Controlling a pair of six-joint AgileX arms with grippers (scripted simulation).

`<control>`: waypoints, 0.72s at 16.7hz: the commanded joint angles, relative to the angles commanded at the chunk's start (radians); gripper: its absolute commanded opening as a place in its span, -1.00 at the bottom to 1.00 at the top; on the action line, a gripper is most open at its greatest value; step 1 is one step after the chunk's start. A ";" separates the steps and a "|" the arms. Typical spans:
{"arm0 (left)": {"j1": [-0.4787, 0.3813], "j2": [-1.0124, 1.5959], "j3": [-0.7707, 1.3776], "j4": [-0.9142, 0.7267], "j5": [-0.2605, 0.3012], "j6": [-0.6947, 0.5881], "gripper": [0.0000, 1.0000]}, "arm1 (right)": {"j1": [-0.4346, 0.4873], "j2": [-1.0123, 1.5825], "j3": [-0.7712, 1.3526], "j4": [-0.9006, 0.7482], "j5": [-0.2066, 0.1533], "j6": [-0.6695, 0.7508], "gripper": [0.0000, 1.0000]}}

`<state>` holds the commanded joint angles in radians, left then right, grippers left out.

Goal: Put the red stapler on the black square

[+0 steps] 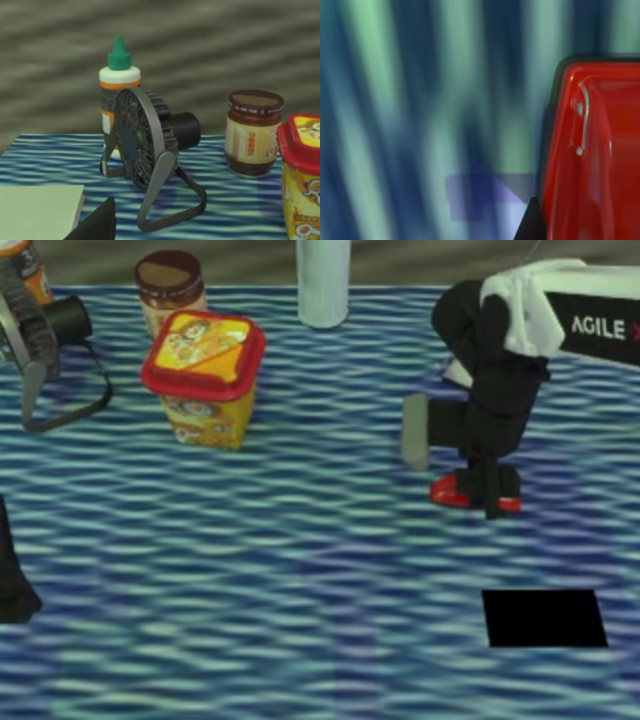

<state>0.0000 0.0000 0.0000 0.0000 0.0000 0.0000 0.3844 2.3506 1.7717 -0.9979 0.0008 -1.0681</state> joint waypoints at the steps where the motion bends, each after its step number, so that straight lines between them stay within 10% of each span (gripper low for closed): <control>1: 0.000 0.000 0.000 0.000 0.000 0.000 1.00 | 0.000 0.000 0.000 0.000 0.000 0.000 -1.00; 12: 0.000 0.000 0.000 0.000 0.000 0.000 1.00 | 0.002 -0.045 0.201 -0.261 -0.001 -0.003 -1.00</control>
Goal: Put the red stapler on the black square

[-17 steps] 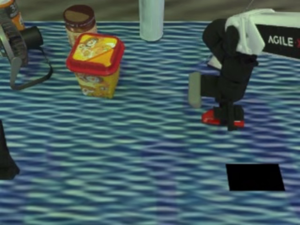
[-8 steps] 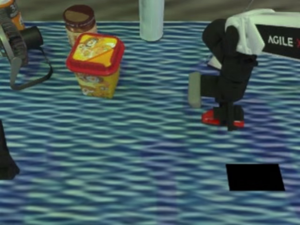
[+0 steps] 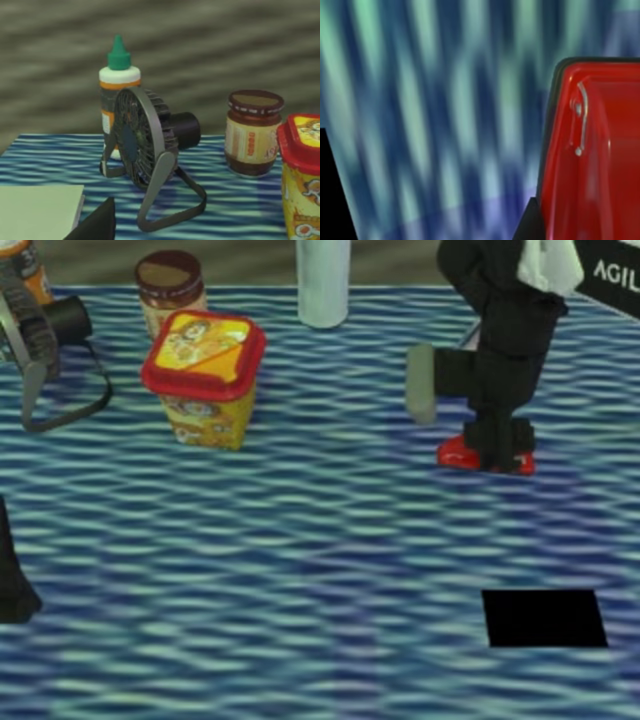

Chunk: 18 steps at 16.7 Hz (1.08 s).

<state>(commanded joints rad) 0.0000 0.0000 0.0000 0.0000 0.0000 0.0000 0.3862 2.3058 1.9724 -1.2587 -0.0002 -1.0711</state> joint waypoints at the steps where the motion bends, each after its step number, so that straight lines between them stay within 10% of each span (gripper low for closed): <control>1: 0.000 0.000 0.000 0.000 0.000 0.000 1.00 | 0.001 -0.009 0.031 -0.039 0.000 0.000 -1.00; 10: 0.000 0.000 0.000 0.000 0.000 0.000 1.00 | 0.001 -0.060 0.041 -0.076 0.000 -0.002 -1.00; 18: 0.000 0.000 0.000 0.000 0.000 0.000 1.00 | 0.031 -0.410 -0.453 0.034 0.003 -0.042 -1.00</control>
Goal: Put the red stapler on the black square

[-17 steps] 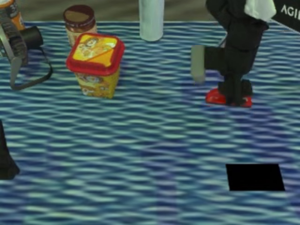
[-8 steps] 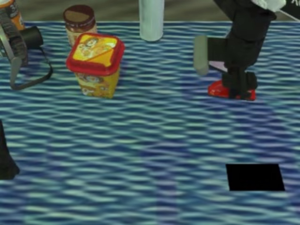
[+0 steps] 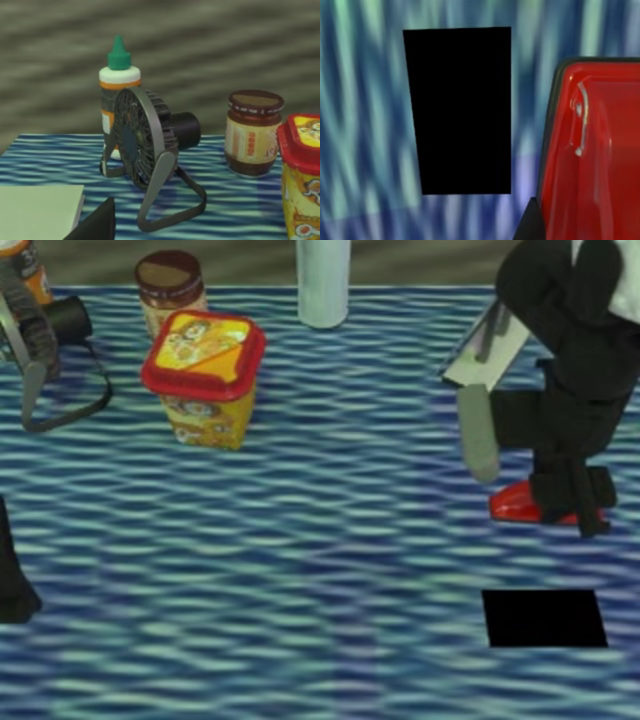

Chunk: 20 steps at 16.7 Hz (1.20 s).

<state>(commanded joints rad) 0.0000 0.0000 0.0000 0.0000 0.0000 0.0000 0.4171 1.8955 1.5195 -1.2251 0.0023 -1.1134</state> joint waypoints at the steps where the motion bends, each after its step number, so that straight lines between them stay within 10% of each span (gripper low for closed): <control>1: 0.000 0.000 0.000 0.000 0.000 0.000 1.00 | 0.005 -0.049 -0.068 0.015 0.000 -0.007 -1.00; 12: 0.000 0.000 0.000 0.000 0.000 0.000 1.00 | 0.016 -0.203 -0.261 0.081 0.002 -0.027 -1.00; 20: 0.000 0.000 0.000 0.000 0.000 0.000 1.00 | 0.019 -0.095 -0.476 0.418 0.002 -0.027 -1.00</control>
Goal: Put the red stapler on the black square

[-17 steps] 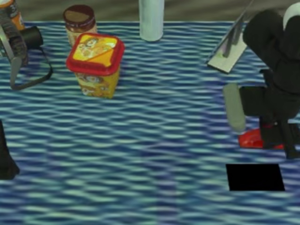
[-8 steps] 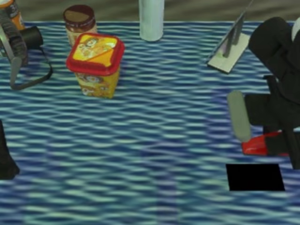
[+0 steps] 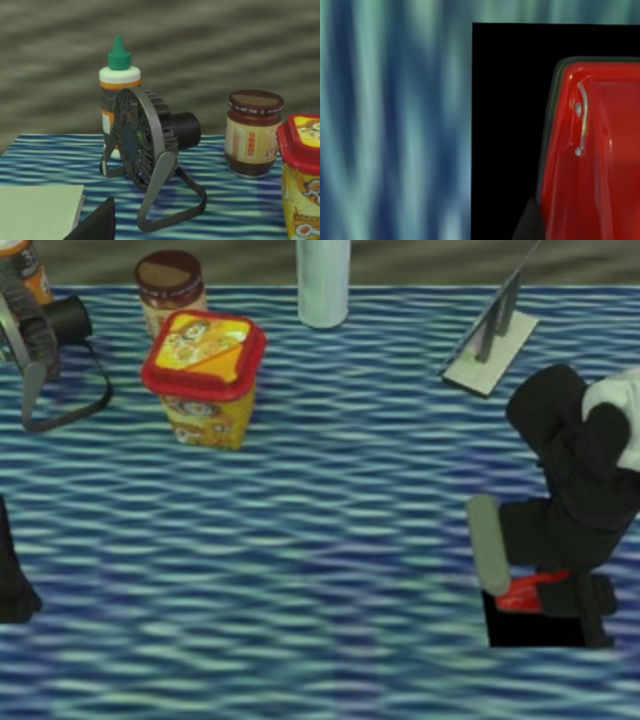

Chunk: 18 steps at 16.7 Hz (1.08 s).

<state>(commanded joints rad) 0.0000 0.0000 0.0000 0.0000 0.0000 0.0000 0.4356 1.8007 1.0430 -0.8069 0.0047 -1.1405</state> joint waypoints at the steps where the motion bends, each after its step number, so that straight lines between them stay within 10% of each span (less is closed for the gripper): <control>1: 0.000 0.000 0.000 0.000 0.000 0.000 1.00 | 0.001 0.010 -0.020 0.027 0.000 -0.001 -1.00; 6: 0.000 0.000 0.000 0.000 0.000 0.000 1.00 | 0.001 0.020 -0.037 0.049 0.001 -0.002 -1.00; 18: 0.000 0.000 0.000 0.000 0.000 0.000 1.00 | 0.001 0.020 -0.037 0.049 0.001 -0.002 0.81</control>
<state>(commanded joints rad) 0.0000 0.0000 0.0000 0.0000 0.0000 0.0000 0.4369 1.8209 1.0062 -0.7575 0.0052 -1.1424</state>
